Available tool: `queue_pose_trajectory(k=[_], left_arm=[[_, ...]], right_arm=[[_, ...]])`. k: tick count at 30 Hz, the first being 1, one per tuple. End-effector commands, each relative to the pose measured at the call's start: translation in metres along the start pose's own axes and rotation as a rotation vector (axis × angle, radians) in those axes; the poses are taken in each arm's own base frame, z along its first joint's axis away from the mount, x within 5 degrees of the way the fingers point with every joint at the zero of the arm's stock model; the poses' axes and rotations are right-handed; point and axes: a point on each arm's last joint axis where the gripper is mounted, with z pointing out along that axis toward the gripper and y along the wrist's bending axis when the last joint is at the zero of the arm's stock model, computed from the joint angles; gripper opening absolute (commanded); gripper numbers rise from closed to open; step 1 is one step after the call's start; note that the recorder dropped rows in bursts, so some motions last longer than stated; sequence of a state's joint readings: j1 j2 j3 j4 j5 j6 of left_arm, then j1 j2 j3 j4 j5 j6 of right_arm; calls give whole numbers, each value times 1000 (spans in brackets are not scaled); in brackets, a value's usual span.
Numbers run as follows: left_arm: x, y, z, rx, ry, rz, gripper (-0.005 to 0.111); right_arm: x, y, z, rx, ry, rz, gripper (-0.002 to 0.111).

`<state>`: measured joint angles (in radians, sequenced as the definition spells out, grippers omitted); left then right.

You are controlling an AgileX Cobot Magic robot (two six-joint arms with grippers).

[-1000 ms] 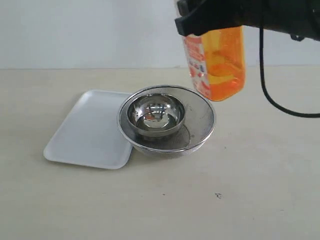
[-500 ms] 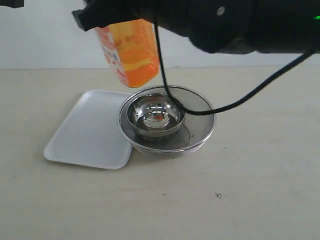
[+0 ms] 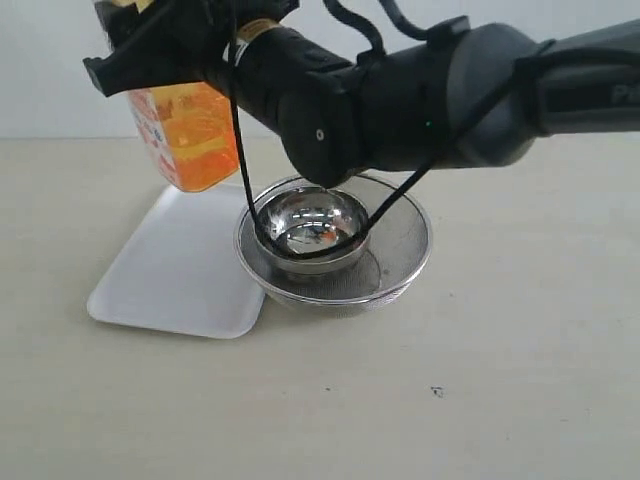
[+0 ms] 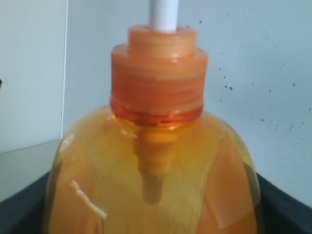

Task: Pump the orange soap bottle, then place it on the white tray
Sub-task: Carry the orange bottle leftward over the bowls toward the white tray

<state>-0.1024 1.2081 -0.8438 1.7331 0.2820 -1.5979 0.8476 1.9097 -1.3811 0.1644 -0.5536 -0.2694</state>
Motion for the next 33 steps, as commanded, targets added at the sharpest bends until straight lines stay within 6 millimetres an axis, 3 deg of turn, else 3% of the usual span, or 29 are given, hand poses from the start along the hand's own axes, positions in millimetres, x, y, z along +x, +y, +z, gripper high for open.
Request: queue_pose_trajectory(k=[1, 9, 18, 26, 33], left_arm=[[2, 7, -13, -36, -13, -6, 5], [19, 4, -13, -19, 43, -29, 5], [21, 4, -13, -20, 49, -34, 5], [21, 1, -13, 8, 49, -37, 5], [21, 1, -13, 8, 49, -37, 5]], right_arm=[[-3, 1, 11, 3, -58, 15, 0], [33, 7, 30, -11, 16, 19, 0], [70, 13, 36, -21, 91, 31, 0], [88, 16, 39, -26, 85, 32, 0], [91, 19, 39, -58, 84, 15, 1]])
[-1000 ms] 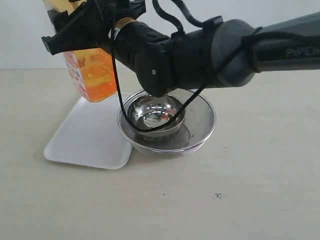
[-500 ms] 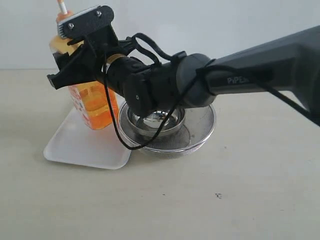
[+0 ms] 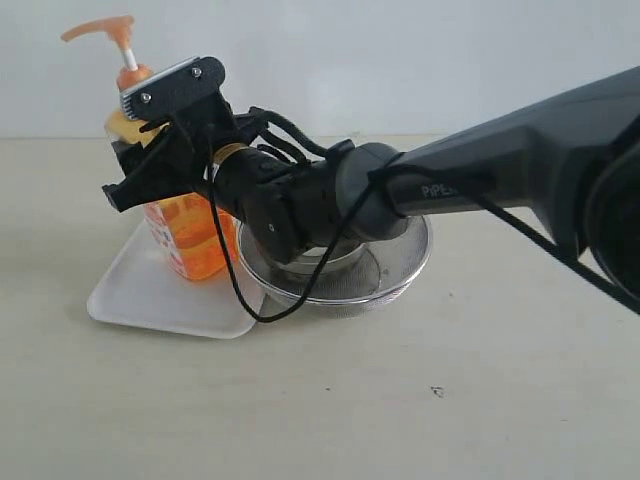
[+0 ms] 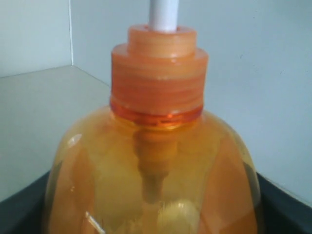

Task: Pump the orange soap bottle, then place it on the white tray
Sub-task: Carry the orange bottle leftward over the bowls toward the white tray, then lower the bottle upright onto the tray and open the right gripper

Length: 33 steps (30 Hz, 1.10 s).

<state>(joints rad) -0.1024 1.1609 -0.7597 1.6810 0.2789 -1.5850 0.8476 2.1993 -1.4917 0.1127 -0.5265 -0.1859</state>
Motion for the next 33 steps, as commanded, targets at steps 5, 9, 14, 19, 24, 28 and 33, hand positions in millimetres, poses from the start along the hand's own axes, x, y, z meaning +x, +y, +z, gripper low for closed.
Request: queue_pose_trajectory(k=[5, 9, 14, 19, 24, 28, 33], left_arm=[[0, 1, -2, -3, -5, 7, 5], [0, 1, -2, -3, -5, 7, 5], [0, 3, -2, -23, -7, 11, 5], [0, 3, -2, -31, -9, 18, 5], [0, 3, -2, -31, -9, 18, 5], [0, 3, -2, -31, -9, 18, 5], [0, 3, -2, -29, -9, 18, 5]], right_arm=[[-20, -1, -1, -9, -117, 46, 50], [-20, -3, -1, 10, -119, 76, 83], [-30, -2, -6, -12, -27, 57, 84], [-63, -4, -28, -46, 124, 26, 84], [-97, -7, -52, -66, 185, 27, 84], [-106, -7, -67, -91, 305, 24, 84], [-102, -7, -81, -124, 469, -29, 84]])
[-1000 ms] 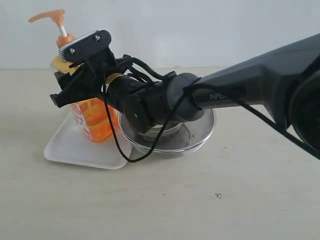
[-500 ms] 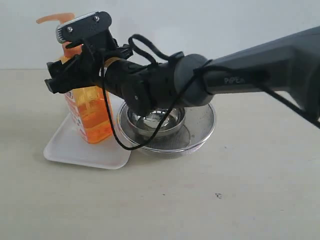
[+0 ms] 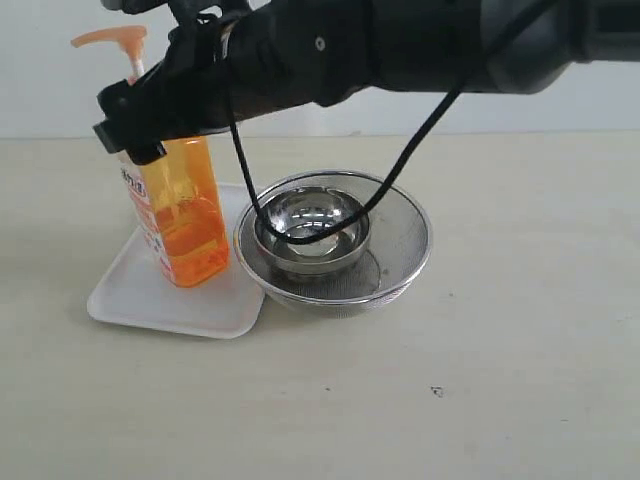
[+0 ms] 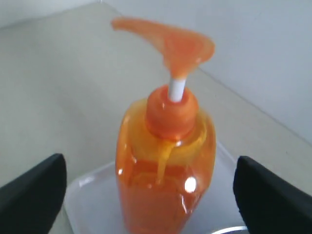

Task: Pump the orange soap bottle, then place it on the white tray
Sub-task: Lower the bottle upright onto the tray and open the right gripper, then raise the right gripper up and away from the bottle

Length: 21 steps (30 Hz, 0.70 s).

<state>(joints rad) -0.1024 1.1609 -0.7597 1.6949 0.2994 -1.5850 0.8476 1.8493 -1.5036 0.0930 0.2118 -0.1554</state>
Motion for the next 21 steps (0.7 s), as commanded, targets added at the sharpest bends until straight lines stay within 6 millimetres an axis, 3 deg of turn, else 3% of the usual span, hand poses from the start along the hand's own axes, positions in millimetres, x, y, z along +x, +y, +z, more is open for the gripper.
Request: queue_pose_trajectory(k=[1, 6, 8, 11, 13, 14, 21], left_arm=[[0, 1, -2, -4, -4, 4, 5], [2, -2, 1, 19, 7, 8, 5], [6, -5, 6, 35, 26, 13, 5], [13, -10, 14, 57, 61, 20, 5], [19, -14, 21, 75, 91, 28, 5], [22, -16, 24, 79, 105, 32, 5], [41, -43, 55, 256, 203, 87, 5]], right_arm=[[6, 1, -11, -17, 137, -42, 84], [15, 2, -11, -32, 228, -38, 83], [15, 2, -11, -32, 235, -43, 76], [17, 1, -12, -26, 256, -94, 42], [19, -2, -12, -10, 279, -150, 6], [20, -4, -12, 6, 288, -188, 1], [15, -20, -13, 142, 283, -507, 0]])
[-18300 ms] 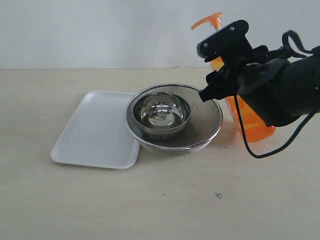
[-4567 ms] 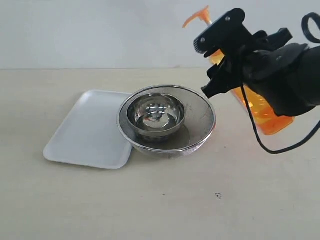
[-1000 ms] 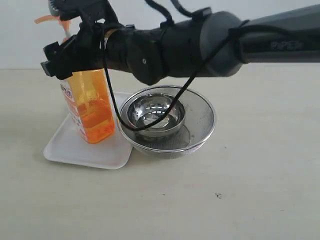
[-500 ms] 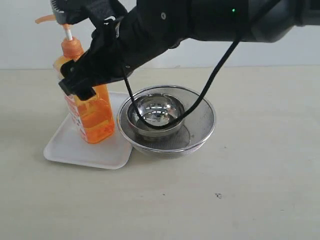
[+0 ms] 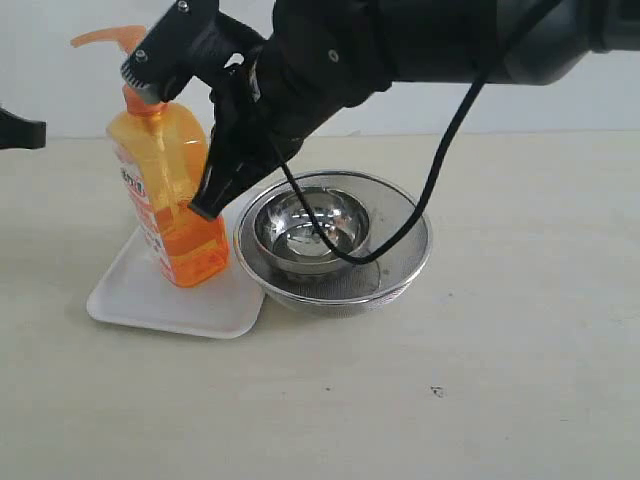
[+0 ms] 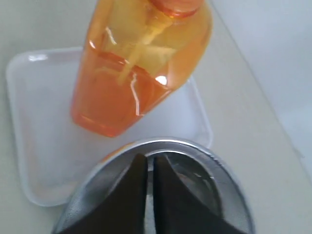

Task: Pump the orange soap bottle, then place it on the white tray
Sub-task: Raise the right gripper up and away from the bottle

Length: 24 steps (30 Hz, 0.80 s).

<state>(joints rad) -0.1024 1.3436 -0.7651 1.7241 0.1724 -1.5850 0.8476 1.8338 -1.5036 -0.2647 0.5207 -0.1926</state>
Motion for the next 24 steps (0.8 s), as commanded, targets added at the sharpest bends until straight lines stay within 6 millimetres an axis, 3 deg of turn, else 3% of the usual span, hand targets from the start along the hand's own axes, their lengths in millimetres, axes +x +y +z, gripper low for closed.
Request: queue_pose_trajectory(k=[1, 5, 8, 13, 15, 19, 24], left_arm=[[3, -14, 23, 117, 46, 22, 5], [8, -18, 41, 126, 88, 16, 5], [13, -17, 45, 166, 109, 6, 5], [16, -5, 44, 313, 104, -48, 5], [13, 1, 44, 358, 50, -50, 5], [1, 14, 38, 563, -221, -139, 5], [19, 30, 53, 513, -145, -167, 5]], right_arm=[[-3, -12, -4, 99, -31, -117, 0], [1, -37, -2, 140, -108, 47, 0], [17, -63, 2, 177, -126, 171, 0], [45, -86, 9, 177, -168, 331, 0], [49, -88, 11, 185, -216, 308, 0], [48, -81, 14, 200, -261, 196, 0], [43, -67, 28, 188, -284, 124, 0]])
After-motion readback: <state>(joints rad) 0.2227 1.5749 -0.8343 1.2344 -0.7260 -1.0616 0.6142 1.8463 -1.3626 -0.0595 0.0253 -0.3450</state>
